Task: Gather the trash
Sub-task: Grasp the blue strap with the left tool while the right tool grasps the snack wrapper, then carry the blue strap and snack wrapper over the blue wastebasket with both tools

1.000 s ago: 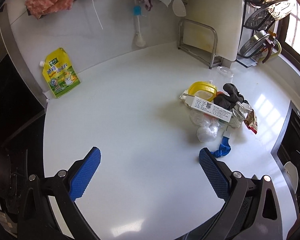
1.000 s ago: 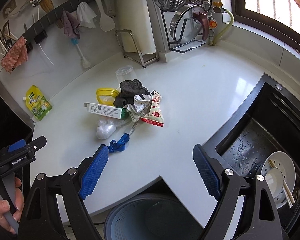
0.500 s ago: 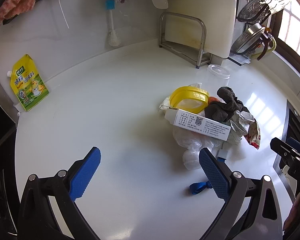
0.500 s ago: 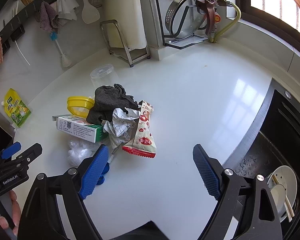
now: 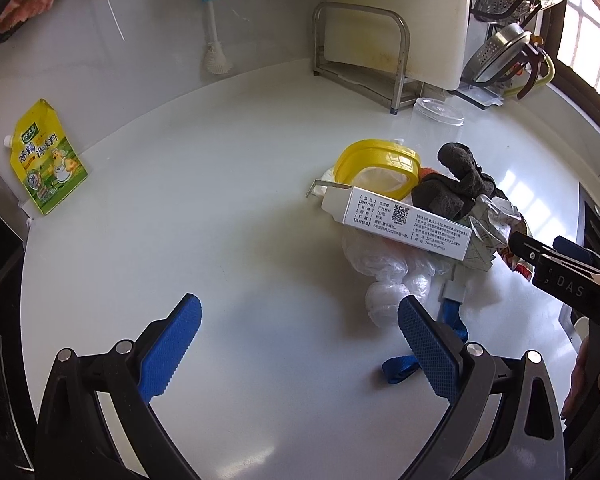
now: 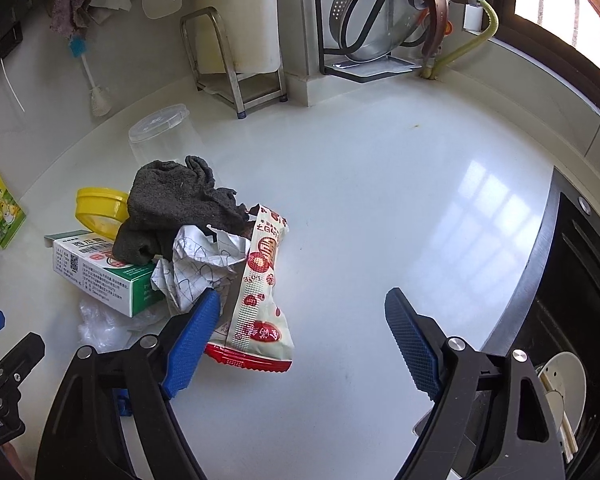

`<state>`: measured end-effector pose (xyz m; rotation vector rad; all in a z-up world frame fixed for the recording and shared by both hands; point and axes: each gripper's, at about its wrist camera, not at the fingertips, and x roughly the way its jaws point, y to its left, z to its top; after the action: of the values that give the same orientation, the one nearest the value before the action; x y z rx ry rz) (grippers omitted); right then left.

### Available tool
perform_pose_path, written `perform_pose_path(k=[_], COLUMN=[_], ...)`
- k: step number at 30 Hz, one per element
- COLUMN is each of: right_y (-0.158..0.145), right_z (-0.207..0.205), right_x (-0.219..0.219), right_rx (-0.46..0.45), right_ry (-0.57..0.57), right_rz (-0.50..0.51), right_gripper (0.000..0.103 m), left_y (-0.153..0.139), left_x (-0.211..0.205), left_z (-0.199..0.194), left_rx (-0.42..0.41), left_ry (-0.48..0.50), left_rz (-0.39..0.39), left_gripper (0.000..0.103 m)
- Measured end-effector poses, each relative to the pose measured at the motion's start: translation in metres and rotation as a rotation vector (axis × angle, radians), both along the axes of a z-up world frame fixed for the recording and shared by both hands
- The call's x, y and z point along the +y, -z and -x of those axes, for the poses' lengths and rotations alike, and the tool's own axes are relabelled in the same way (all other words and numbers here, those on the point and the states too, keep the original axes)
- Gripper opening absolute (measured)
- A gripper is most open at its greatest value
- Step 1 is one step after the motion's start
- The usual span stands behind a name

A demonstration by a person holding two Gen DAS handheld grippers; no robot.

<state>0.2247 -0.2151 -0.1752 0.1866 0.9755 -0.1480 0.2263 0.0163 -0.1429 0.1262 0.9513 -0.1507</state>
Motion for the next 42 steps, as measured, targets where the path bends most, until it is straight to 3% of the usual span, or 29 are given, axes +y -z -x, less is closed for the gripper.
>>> perform_pose_path(k=[4,6,20,31,32,33,37,39,42], right_y=[0.008,0.011,-0.003,-0.005,-0.005,-0.004,-0.004,-0.005,-0.008], right_z=[-0.006,-0.006,0.045,0.091,0.095,0.099,0.110,0.118,0.130], right_x=[-0.001,0.000,-0.034,-0.047,-0.046,-0.045,-0.043,-0.042,-0.041], right_rx=[0.033,0.048,0.013,0.014,0.016,0.017,0.022,0.021,0.020], right_ry=[-0.020,-0.034,0.053,0.100,0.100,0.101,0.106,0.107,0.109], right_rz=[-0.010,-0.029,-0.108,-0.188,-0.194,-0.199,-0.224,-0.230,-0.235], right_gripper=[0.055,0.034,0.032,0.032,0.032,0.032,0.032,0.032,0.032], left_y=[0.003,0.005,0.025,0.055,0.056,0.056,0.054,0.052,0.048], left_x=[-0.002,-0.004,-0.039,-0.074,-0.076,-0.078,-0.082,-0.081,-0.078], left_z=[0.003,0.004,0.027,0.033,0.033,0.034,0.037,0.041,0.046], left_rx=[0.010,0.016,0.061,0.056,0.053,0.052,0.048,0.051,0.068], left_ry=[0.004,0.006,0.077,0.122,0.122,0.123,0.135,0.144,0.147], left_rz=[0.005,0.008,0.077,0.013,0.005,-0.001,0.029,0.049,0.072], left_gripper=[0.097,0.097,0.097,0.095,0.091,0.077,0.056,0.034,0.015])
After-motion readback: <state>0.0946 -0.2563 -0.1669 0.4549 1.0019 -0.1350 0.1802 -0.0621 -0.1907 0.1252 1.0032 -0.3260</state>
